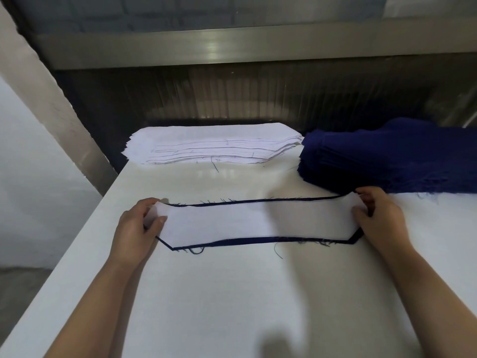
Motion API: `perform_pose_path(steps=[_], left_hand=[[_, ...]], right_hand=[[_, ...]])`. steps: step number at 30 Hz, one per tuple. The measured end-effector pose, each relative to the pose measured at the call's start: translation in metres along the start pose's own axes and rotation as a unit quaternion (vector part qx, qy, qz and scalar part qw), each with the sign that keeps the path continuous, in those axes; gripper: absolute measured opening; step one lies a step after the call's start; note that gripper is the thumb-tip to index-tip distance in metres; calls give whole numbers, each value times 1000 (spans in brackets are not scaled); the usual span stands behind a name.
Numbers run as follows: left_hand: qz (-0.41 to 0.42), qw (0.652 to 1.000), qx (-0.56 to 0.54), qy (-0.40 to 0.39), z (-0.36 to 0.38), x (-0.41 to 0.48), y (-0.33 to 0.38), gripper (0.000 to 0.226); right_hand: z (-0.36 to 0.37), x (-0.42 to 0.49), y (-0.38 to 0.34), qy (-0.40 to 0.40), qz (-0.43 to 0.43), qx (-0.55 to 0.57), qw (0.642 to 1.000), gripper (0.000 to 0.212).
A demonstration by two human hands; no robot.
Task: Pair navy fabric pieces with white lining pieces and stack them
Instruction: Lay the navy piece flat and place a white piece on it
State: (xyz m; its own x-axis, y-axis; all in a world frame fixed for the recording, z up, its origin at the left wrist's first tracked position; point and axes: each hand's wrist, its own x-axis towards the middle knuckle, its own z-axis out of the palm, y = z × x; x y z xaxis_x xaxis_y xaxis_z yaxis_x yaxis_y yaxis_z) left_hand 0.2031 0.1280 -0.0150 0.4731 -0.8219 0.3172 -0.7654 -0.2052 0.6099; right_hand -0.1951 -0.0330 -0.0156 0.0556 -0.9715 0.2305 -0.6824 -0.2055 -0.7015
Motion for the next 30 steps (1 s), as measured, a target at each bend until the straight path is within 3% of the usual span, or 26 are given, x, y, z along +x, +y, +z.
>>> perform_pose_path(steps=[12, 19, 25, 30], left_hand=[[-15, 1000, -1, 18, 3, 0, -5, 44], [-26, 998, 60, 25, 3, 0, -9, 27], [2, 996, 73, 49, 2, 0, -5, 20], [-4, 996, 63, 57, 1, -1, -1, 21]], right_hand=[[0, 2, 1, 1, -2, -17, 1000, 43], [-6, -5, -3, 104, -50, -100, 988, 32], [-1, -5, -5, 27, -134, -89, 987, 20], [2, -4, -1, -26, -131, -116, 984, 18]])
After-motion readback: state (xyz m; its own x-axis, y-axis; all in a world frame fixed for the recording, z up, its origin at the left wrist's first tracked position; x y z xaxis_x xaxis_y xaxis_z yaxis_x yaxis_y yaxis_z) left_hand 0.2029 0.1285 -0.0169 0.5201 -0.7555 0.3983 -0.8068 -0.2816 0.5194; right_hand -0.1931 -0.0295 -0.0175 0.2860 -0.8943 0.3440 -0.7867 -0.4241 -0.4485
